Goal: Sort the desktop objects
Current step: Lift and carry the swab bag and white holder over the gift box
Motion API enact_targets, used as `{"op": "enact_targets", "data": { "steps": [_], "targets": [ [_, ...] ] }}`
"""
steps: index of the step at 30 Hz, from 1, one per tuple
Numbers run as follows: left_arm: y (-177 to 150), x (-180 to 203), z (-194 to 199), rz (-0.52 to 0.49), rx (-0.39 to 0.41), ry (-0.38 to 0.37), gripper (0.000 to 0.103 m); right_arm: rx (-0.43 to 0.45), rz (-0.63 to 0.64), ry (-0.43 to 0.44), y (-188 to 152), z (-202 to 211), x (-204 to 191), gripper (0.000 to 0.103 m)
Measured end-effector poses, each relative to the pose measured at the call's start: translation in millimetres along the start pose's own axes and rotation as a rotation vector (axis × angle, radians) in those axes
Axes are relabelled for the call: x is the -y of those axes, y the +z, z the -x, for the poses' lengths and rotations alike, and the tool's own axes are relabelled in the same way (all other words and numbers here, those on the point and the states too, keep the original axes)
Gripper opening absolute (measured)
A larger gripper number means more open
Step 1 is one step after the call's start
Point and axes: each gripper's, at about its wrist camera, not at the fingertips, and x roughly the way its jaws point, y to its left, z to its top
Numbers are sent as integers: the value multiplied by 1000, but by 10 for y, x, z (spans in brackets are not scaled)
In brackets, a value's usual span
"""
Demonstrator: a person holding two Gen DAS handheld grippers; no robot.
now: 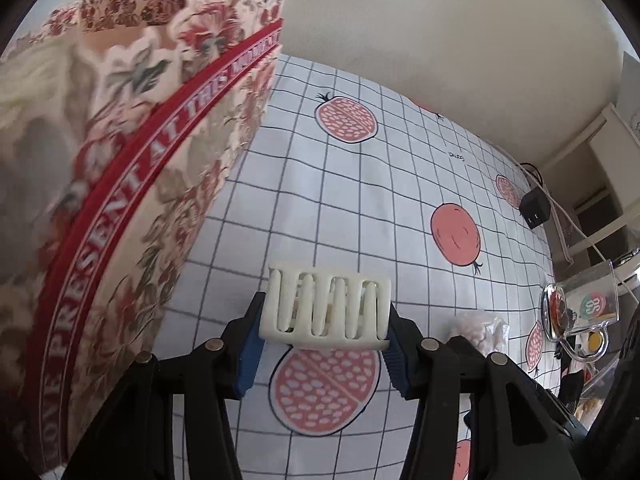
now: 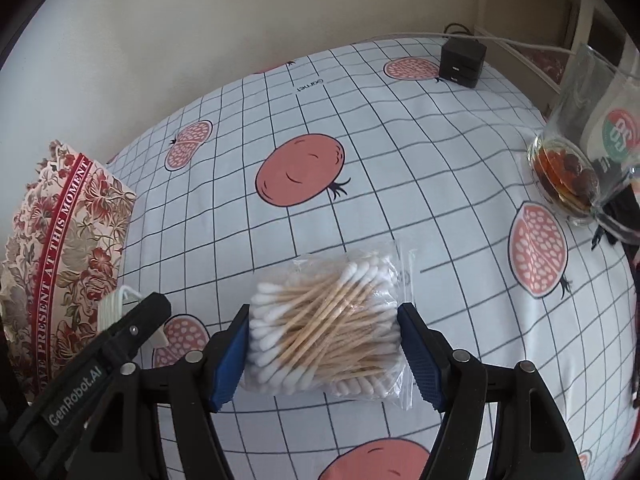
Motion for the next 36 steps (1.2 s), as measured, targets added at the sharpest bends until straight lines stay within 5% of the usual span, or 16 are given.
{"op": "enact_targets", "data": {
  "steps": [4, 10, 28, 36],
  "targets": [
    [-181, -140, 127, 65, -14, -25, 54, -28, -54, 18, -216, 94, 5, 73],
    [-364, -208, 332, 52, -23, 32, 54, -74, -136, 35, -434, 191, 36, 73],
    [-338, -182, 250, 47, -7, 61, 54, -123, -221, 78, -190, 160, 88, 73],
    [-272, -231, 255, 49, -10, -14, 54, -103, -219, 75, -169, 195, 63, 73]
  ]
}}
